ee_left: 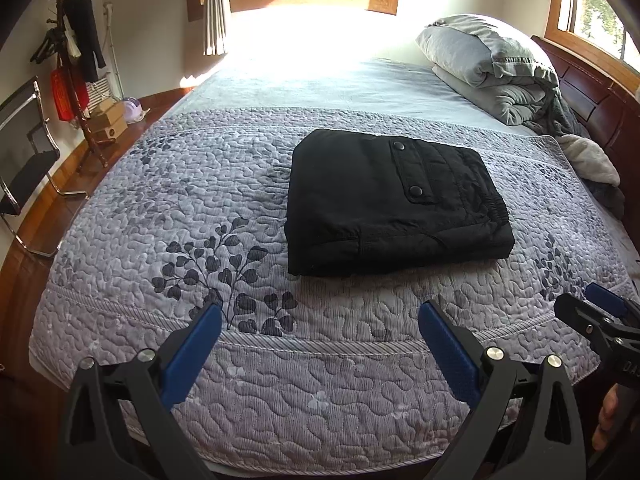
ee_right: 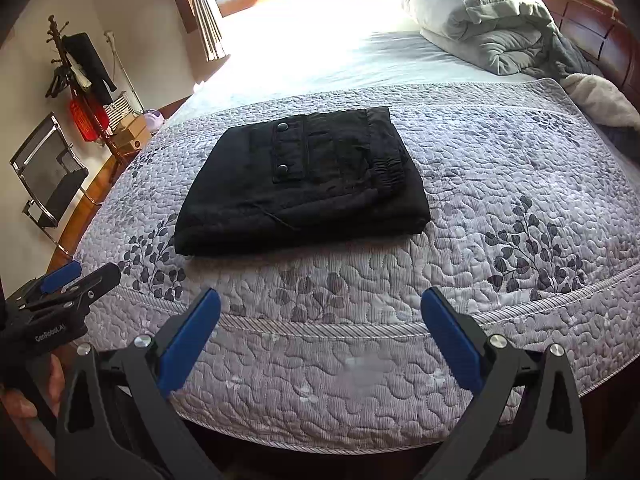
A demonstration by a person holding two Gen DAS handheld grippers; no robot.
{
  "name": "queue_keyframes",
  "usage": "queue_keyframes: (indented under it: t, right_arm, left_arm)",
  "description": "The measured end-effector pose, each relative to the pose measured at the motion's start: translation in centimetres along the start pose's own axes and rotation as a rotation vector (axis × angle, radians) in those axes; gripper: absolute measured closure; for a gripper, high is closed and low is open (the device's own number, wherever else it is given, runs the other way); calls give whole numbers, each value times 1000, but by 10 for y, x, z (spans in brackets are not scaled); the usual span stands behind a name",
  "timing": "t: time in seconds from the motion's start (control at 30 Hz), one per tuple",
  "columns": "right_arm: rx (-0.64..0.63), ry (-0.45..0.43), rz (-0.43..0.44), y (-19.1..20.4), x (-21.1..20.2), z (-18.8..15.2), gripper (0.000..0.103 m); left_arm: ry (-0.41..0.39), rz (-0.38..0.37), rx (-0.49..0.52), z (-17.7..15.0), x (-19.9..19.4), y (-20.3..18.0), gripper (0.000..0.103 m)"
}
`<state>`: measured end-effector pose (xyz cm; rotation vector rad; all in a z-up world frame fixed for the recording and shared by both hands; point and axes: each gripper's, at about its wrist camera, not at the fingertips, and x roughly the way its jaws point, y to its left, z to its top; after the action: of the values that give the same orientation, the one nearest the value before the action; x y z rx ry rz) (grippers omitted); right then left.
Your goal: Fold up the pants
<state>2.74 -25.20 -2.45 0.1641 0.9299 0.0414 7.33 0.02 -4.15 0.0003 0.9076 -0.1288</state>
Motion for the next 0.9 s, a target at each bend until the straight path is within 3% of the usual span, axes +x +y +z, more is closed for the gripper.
queue_keyframes:
  t: [0.9]
  right_arm:
    - [6, 9, 1, -5, 7, -1, 3]
  left_arm:
    - [13, 8, 13, 0, 8, 0, 4]
